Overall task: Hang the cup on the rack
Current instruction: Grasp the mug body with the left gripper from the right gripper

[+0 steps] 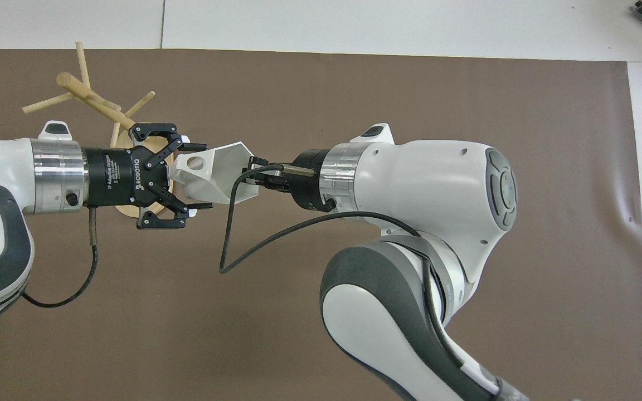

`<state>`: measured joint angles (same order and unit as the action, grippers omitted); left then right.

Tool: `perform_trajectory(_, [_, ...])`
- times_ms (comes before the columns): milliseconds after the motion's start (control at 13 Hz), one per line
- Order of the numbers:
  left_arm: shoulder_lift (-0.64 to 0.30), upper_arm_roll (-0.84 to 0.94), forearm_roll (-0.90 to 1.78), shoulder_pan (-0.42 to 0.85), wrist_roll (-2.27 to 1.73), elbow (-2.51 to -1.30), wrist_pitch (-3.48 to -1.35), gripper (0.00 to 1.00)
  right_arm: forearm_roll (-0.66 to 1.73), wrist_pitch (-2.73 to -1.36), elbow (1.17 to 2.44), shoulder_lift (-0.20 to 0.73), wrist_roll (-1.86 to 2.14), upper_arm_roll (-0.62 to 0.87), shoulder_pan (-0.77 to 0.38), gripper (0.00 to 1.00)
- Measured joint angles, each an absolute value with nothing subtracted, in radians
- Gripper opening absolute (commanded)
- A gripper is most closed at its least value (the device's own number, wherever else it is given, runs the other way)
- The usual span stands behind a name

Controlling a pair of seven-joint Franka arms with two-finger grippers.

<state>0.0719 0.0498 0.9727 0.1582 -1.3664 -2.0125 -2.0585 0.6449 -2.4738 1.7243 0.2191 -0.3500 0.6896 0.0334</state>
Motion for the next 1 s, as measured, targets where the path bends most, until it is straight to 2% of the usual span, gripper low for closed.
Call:
perform_trajectory(77, [0.071,0.05,0.973,0.158,-1.366,-2.013,-2.058,0.0,0.645,-2.474,1.724,0.219,-0.35,0.69,0.033,0.0])
perform_trajectory(615, [0.07,0.048,0.972,0.155,-1.313,-2.014,-2.045,0.0,0.64,-2.481,1.72,0.221,-0.349,0.69,0.032,0.0])
perform_trajectory(769, [0.07,0.048,0.972,0.154,-1.31,-2.014,-2.044,0.0,0.64,-2.481,1.72,0.221,-0.349,0.69,0.032,0.24])
perform_trajectory(1000, [0.069,0.039,0.972,0.149,-1.309,-2.014,-2.049,0.0,0.64,-2.481,1.718,0.221,-0.35,0.691,0.032,0.38])
